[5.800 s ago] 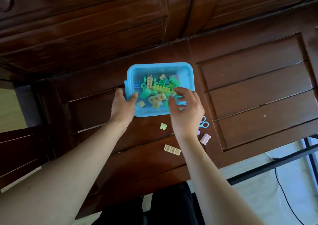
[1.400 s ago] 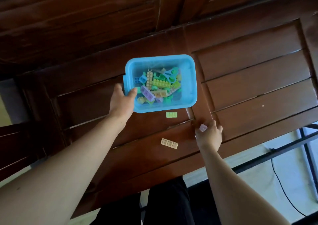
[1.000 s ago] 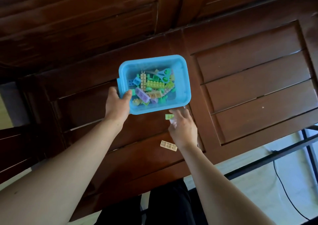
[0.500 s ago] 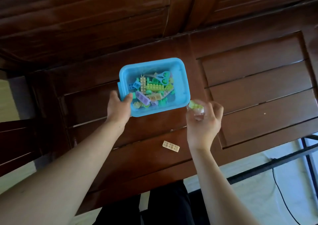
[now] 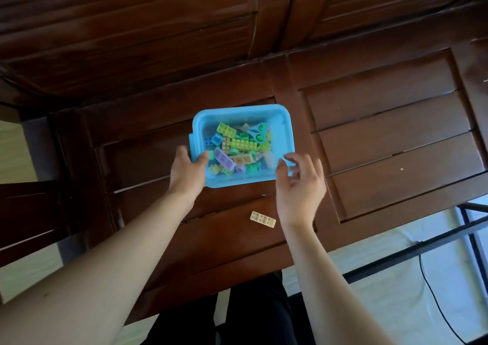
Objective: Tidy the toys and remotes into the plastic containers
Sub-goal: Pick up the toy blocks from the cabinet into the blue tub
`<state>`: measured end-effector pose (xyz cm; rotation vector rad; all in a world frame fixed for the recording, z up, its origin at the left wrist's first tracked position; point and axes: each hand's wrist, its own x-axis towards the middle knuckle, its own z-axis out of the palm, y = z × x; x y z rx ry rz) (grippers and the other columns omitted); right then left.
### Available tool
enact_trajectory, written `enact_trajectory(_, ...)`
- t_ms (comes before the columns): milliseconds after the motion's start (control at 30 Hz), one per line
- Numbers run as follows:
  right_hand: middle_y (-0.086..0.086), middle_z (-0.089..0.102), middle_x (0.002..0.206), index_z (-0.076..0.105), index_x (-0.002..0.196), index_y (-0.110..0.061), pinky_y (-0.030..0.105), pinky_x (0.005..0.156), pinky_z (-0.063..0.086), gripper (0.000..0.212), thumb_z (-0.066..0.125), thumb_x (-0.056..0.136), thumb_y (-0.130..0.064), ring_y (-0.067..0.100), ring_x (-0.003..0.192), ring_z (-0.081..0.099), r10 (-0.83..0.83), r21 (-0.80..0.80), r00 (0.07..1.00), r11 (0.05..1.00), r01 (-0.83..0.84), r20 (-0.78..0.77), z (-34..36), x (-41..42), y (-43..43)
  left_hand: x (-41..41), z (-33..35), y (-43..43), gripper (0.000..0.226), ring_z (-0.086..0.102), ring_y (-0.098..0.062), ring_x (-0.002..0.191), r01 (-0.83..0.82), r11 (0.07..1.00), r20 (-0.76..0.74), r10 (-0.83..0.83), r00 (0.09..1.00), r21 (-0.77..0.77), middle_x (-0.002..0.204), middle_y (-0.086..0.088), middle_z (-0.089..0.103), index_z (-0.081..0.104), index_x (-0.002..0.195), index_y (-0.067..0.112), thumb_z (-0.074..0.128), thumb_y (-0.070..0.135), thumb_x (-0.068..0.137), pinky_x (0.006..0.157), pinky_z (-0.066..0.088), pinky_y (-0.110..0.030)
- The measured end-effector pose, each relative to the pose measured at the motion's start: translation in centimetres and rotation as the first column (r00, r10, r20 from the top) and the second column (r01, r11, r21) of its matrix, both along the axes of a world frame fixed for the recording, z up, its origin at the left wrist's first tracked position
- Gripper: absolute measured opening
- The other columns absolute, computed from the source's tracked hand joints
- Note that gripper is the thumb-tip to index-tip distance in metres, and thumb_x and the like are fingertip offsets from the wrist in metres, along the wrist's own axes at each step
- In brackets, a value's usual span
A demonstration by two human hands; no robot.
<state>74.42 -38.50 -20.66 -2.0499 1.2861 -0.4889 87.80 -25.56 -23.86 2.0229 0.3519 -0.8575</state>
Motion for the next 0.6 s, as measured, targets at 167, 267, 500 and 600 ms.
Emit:
enact_trajectory(167, -0.007, 0.055, 0.099, 0.063, 0.100, -0.028, 0.028, 0.061, 0.049, 0.022, 0.067, 0.079, -0.033, 0.012, 0.083, 0.059, 0.179, 0.190, 0.920, 0.975, -0.117, -0.349, -2.9, -5.0, 2.3, 0.0, 0.3, 0.7, 0.013, 0.067, -0.023, 0.087, 0.005, 1.000, 0.013, -0.005, 1.000, 0.013, 0.093, 0.000, 0.061, 0.047, 0.096, 0.023, 0.056, 0.032, 0.093, 0.079, 0.057, -0.052)
enact_trajectory(267, -0.005, 0.047, 0.113, 0.054, 0.117, -0.031, 0.028, 0.062, 0.044, 0.044, 0.068, 0.076, -0.030, 0.016, 0.106, 0.047, 0.455, 0.367, 0.683, 0.886, -0.283, -0.572, -5.3, -7.0, 3.8, 0.1, 0.4, 1.0, 0.014, 0.067, -0.023, 0.087, 0.018, 1.000, 0.018, -0.018, 1.000, 0.019, 0.095, -0.002, 0.062, 0.048, 0.098, 0.021, 0.056, 0.032, 0.093, 0.079, 0.057, -0.052)
enact_trajectory(500, -0.001, 0.053, 0.100, 0.059, 0.099, -0.020, 0.031, 0.060, 0.045, 0.021, 0.061, 0.080, -0.013, 0.022, 0.095, 0.055, 0.359, 0.288, 0.692, 0.931, -0.223, -0.626, -7.1, -6.6, 3.7, 0.6, 0.2, 1.9, 0.014, 0.067, -0.023, 0.089, 0.056, 0.998, 0.029, -0.057, 0.998, 0.024, 0.098, -0.003, 0.062, 0.048, 0.100, 0.022, 0.056, 0.031, 0.093, 0.080, 0.057, -0.051)
enact_trajectory(600, 0.000, 0.054, 0.098, 0.062, 0.099, -0.020, 0.030, 0.059, 0.041, 0.023, 0.062, 0.077, -0.015, 0.025, 0.088, 0.057, 0.066, 0.150, 0.849, 0.989, 0.015, -0.525, -5.3, -5.8, 3.1, 0.6, 0.2, 2.4, 0.017, 0.066, -0.023, 0.089, 0.061, 0.997, 0.026, -0.062, 0.998, 0.044, 0.097, -0.002, 0.061, 0.047, 0.102, 0.020, 0.056, 0.031, 0.093, 0.080, 0.057, -0.051)
